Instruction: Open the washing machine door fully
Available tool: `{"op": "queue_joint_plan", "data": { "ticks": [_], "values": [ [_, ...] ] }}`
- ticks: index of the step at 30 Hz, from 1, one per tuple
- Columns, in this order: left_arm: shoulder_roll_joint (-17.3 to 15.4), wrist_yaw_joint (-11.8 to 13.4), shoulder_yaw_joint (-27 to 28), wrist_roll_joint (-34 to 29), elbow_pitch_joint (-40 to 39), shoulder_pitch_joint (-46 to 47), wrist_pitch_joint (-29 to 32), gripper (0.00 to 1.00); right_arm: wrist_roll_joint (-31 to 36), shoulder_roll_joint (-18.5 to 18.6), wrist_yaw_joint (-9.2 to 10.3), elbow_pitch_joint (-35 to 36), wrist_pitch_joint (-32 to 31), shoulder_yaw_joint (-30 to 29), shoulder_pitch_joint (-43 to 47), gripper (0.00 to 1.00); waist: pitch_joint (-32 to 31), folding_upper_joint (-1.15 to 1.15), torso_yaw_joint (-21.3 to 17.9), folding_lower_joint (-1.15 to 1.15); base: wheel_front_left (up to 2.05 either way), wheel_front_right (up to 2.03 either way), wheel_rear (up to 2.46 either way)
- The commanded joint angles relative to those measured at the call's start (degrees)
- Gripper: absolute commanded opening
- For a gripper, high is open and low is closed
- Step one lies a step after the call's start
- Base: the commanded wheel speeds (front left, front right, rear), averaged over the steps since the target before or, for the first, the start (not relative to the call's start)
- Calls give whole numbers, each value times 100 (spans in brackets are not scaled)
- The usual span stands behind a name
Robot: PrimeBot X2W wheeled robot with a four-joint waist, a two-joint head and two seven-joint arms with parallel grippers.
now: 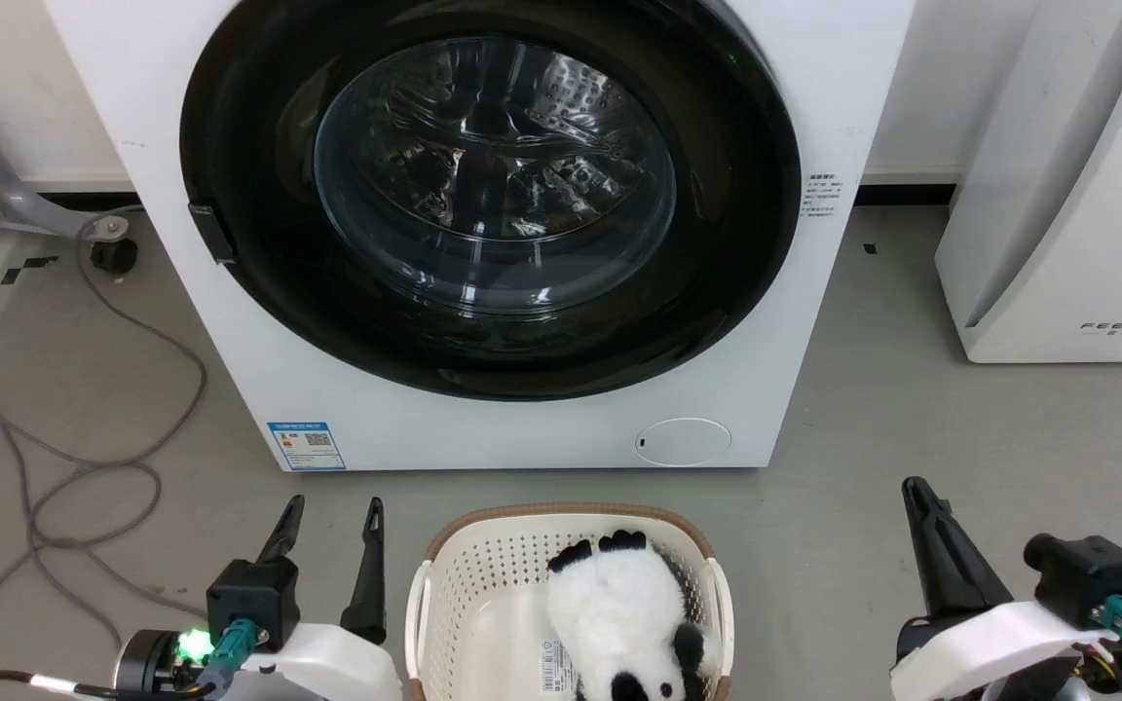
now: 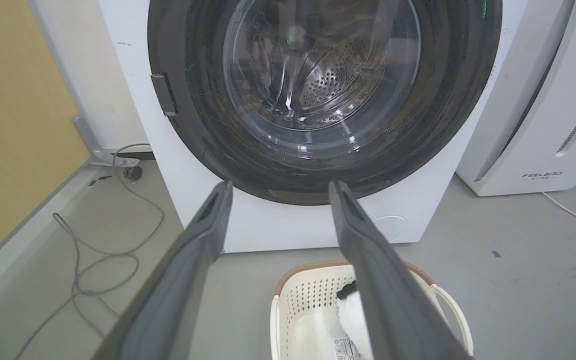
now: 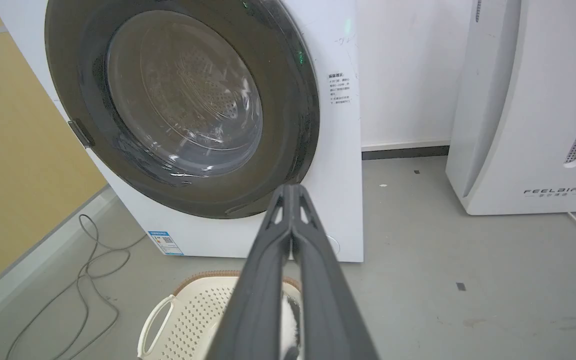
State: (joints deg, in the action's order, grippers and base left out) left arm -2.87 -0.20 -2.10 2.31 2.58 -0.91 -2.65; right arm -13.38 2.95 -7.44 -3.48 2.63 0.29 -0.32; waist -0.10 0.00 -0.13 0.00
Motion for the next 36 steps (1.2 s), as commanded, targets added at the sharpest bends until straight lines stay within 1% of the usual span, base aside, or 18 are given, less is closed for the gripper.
{"op": "queue_joint_plan", "data": {
  "ticks": [1,12,21,29,36],
  "values": [
    [-12,-35,-27,32,34,47,-54,100,-206,-2,-1,-45,54,11,-3,0,1,0,-2,0,0,0,0],
    [-29,-56,-116,136,122,89,-186,100,-1904,-2,-2,-192,209,-66,-213,0,31,0,-22,0,0,0,0],
    [-54,-64,-163,238,169,162,-301,100,-2862,-1,-2,-471,319,-322,-655,0,135,0,-44,0,0,0,0],
    [-86,-87,-199,337,171,295,-406,100,-3949,204,-2,-1210,337,-446,-1438,0,327,0,-38,0,0,0,0],
    [-123,-117,-242,420,173,428,-496,100,-4909,536,-2,-1948,283,-428,-2341,0,504,0,-15,0,0,0,0]
  ]
}}
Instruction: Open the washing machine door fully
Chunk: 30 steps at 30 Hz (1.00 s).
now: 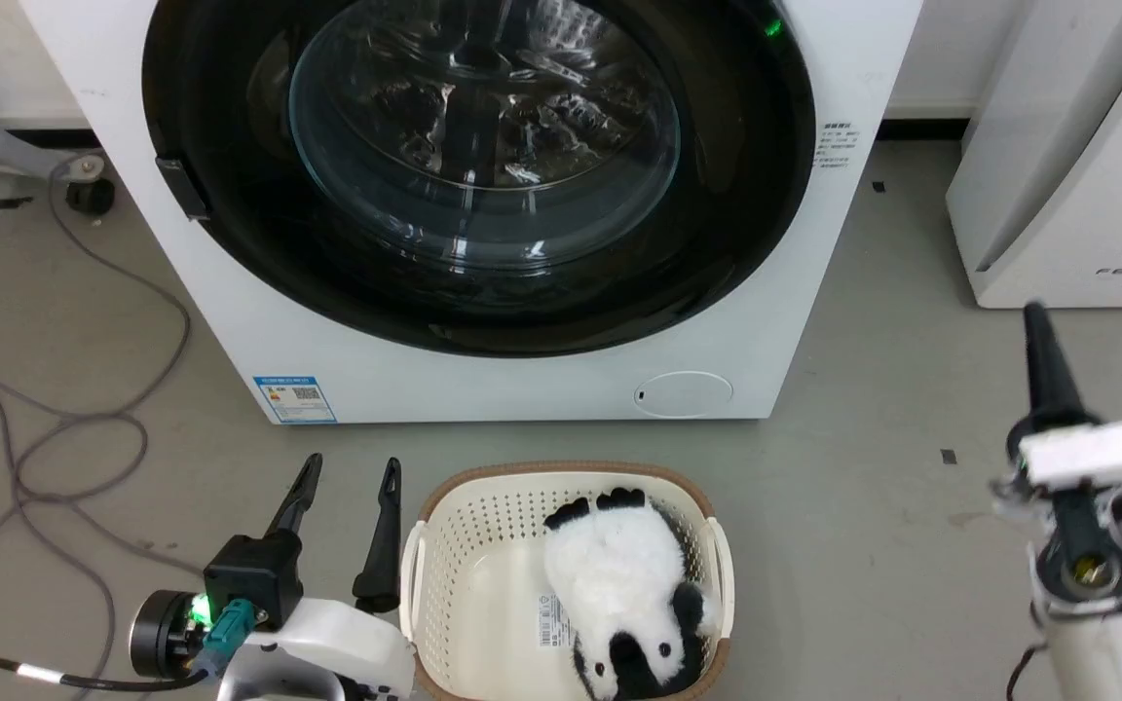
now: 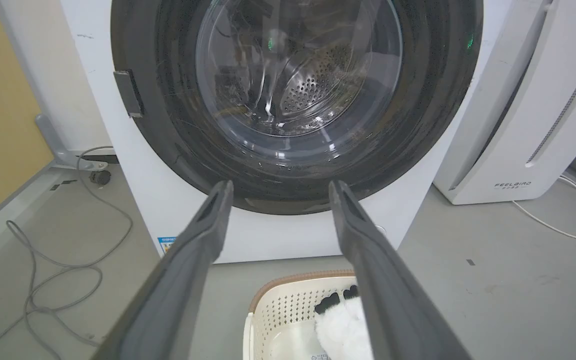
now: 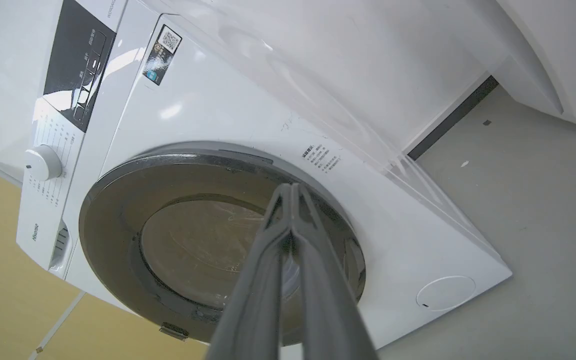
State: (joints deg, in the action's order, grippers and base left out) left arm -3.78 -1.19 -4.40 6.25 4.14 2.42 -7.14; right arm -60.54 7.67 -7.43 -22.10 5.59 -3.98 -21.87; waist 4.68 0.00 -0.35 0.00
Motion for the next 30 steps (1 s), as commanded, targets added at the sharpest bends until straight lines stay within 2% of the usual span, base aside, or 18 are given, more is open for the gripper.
{"op": "queue_joint_plan", "data": {
  "ticks": [1,13,20,21,26,27,30],
  "values": [
    [-36,-24,-24,36,18,114,-60,100,-309,123,-4,-188,-14,21,-327,0,56,0,13,0,0,0,0],
    [-105,-63,-117,146,10,310,-198,100,-1332,671,-4,-1266,-187,622,-2016,0,374,0,47,0,0,0,0],
    [-149,-91,-177,229,7,441,-284,100,-1702,962,-4,-2120,-558,1312,-3219,0,581,0,89,0,0,0,0],
    [-165,-95,-200,261,0,492,-321,100,-1807,1036,-4,-2532,-800,1631,-3758,0,675,0,104,0,0,0,0],
    [-213,-89,-197,330,-15,562,-384,100,-1936,993,-4,-3111,-1165,2159,-4644,0,863,0,60,0,0,0,0],
    [-219,-95,-231,361,-12,632,-421,100,-2009,980,-5,-3374,-1346,2452,-5080,0,967,0,64,0,0,0,0],
    [-231,-95,-246,396,-18,698,-459,100,-2089,963,-5,-3593,-1463,2727,-5449,0,1069,0,60,0,0,0,0]
  ]
}}
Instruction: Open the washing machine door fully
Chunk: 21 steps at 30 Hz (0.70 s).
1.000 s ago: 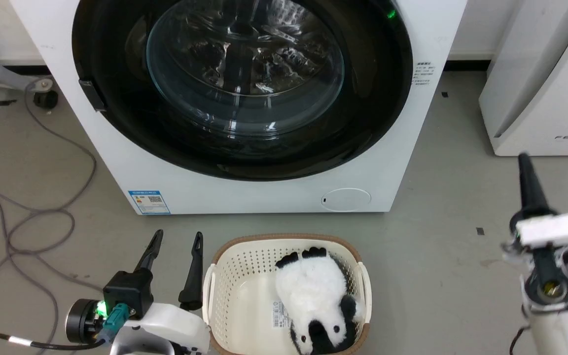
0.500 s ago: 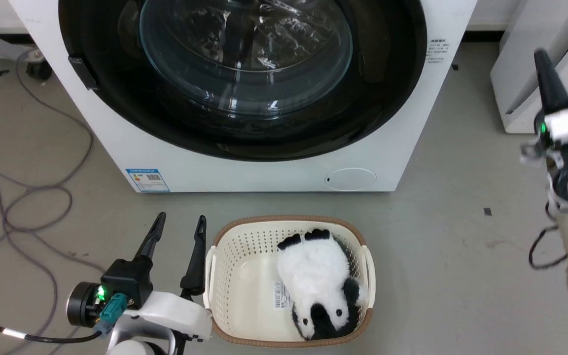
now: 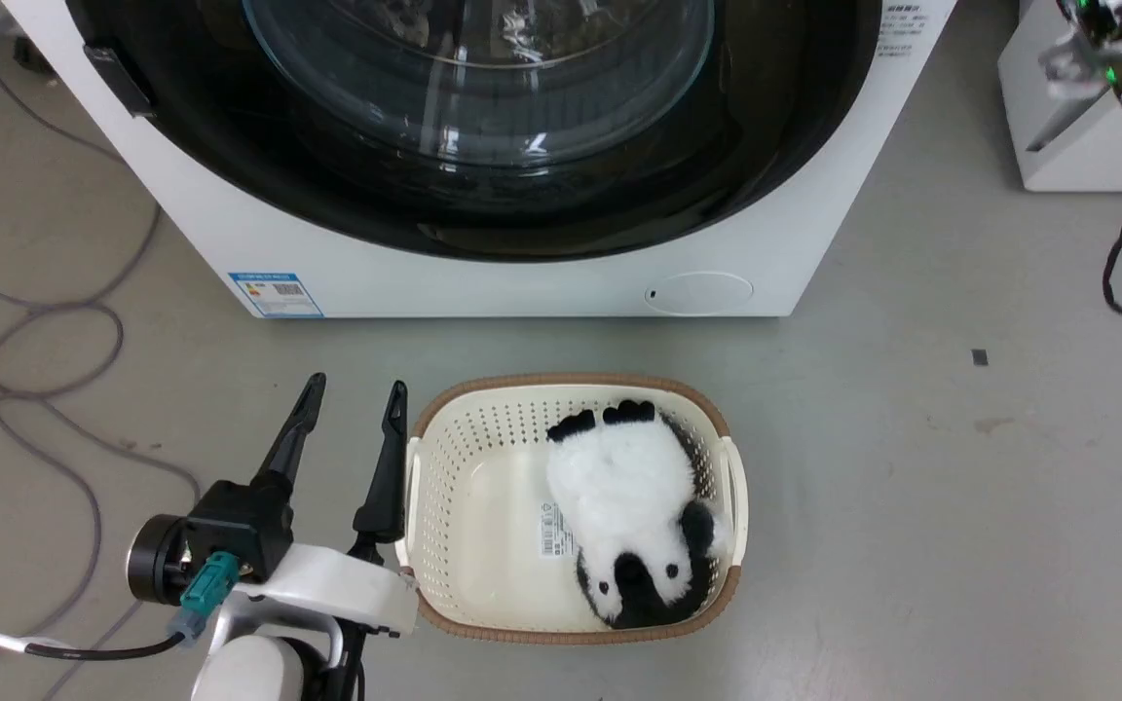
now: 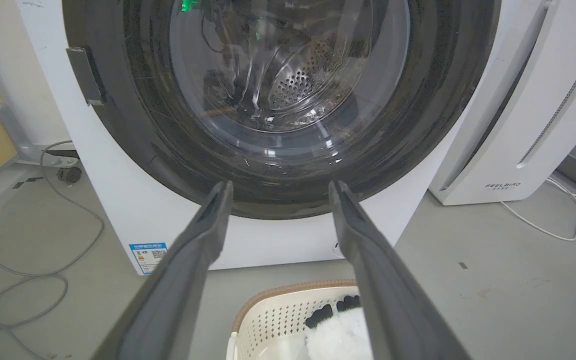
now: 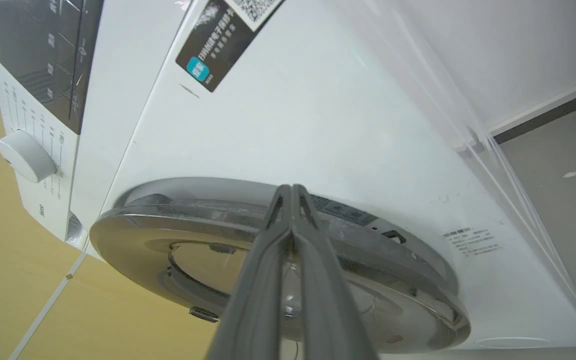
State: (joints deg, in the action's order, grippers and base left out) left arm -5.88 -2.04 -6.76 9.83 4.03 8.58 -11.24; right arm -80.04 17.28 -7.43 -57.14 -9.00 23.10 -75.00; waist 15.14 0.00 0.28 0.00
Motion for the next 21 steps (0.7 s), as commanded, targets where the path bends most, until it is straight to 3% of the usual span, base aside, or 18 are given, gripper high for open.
{"op": "queue_joint_plan", "data": {
  "ticks": [1,21],
  "values": [
    [-27,-11,-12,50,-7,101,-61,100,-165,-14,-5,-157,-47,113,-244,0,55,0,-6,0,0,0,0],
    [-85,-60,-109,275,56,421,-307,100,-870,-210,-5,-1350,-1102,1820,-2000,0,590,0,66,0,0,0,0]
  ]
}}
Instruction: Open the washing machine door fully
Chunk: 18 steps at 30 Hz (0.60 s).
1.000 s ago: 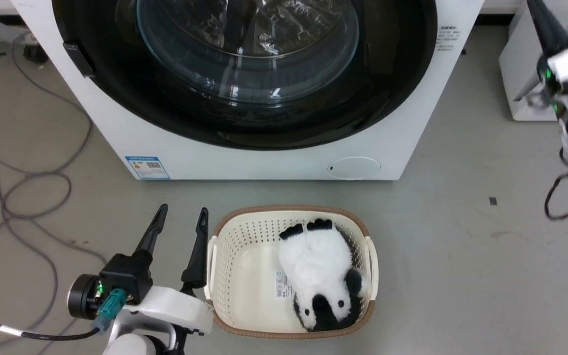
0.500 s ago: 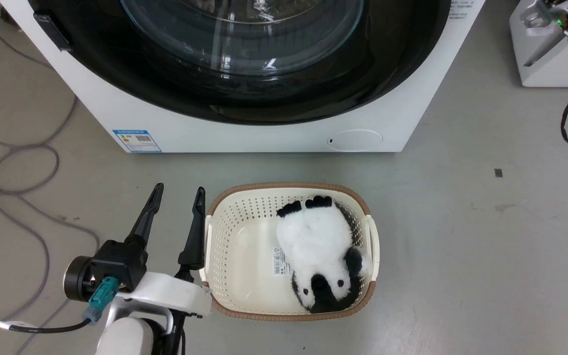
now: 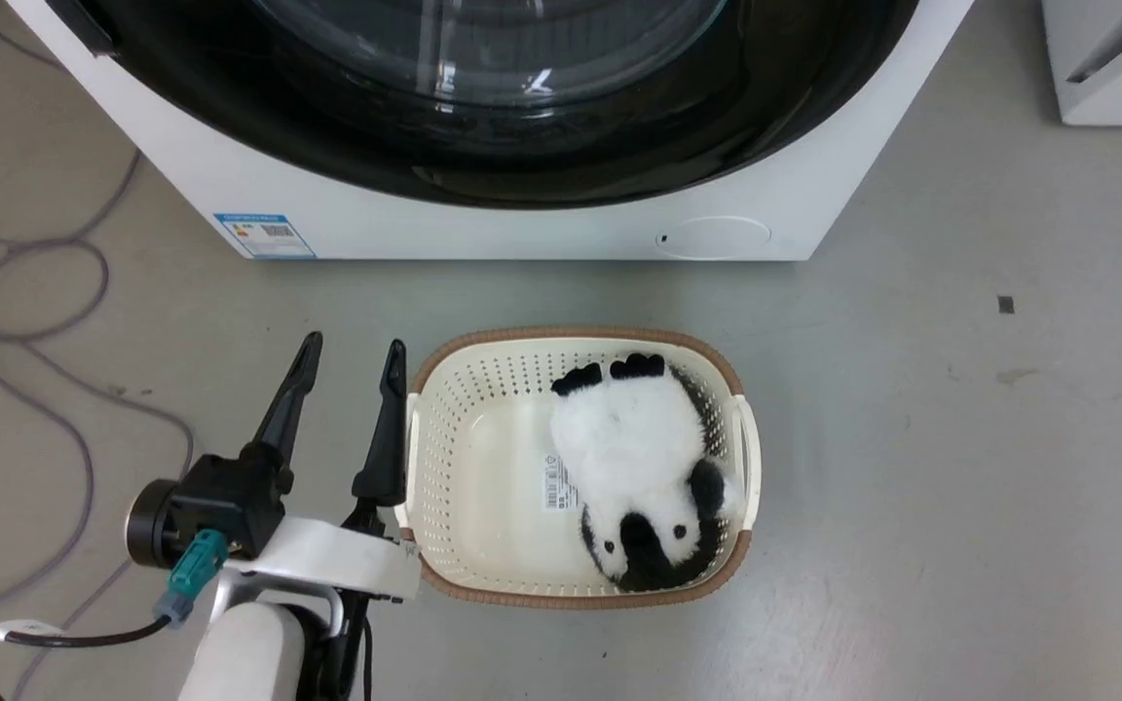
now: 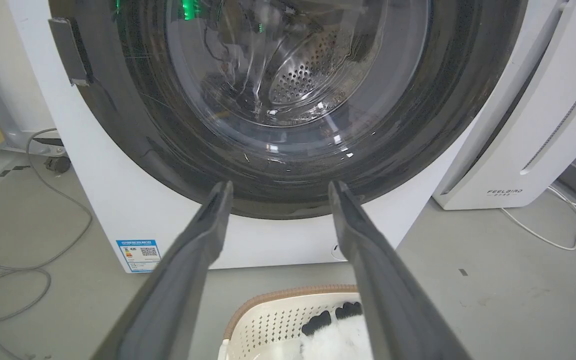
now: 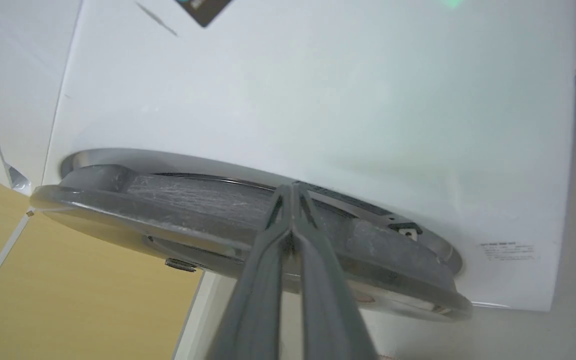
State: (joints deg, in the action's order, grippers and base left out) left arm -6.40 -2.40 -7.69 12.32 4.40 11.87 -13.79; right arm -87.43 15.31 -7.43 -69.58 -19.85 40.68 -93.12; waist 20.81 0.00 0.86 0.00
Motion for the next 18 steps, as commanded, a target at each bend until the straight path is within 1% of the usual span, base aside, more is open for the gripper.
{"op": "queue_joint_plan", "data": {
  "ticks": [1,6,18],
  "values": [
    [-29,-27,-21,35,18,108,-64,100,-182,-30,-5,-164,-64,126,-283,0,51,0,16,0,0,0,0],
    [-15,-57,-19,86,29,176,-120,100,-387,-158,-6,-437,-316,455,-685,0,163,0,37,0,0,0,0],
    [50,-86,39,13,67,181,-120,100,-248,-485,-6,-437,-795,672,-545,0,123,0,74,0,0,0,0]
  ]
}}
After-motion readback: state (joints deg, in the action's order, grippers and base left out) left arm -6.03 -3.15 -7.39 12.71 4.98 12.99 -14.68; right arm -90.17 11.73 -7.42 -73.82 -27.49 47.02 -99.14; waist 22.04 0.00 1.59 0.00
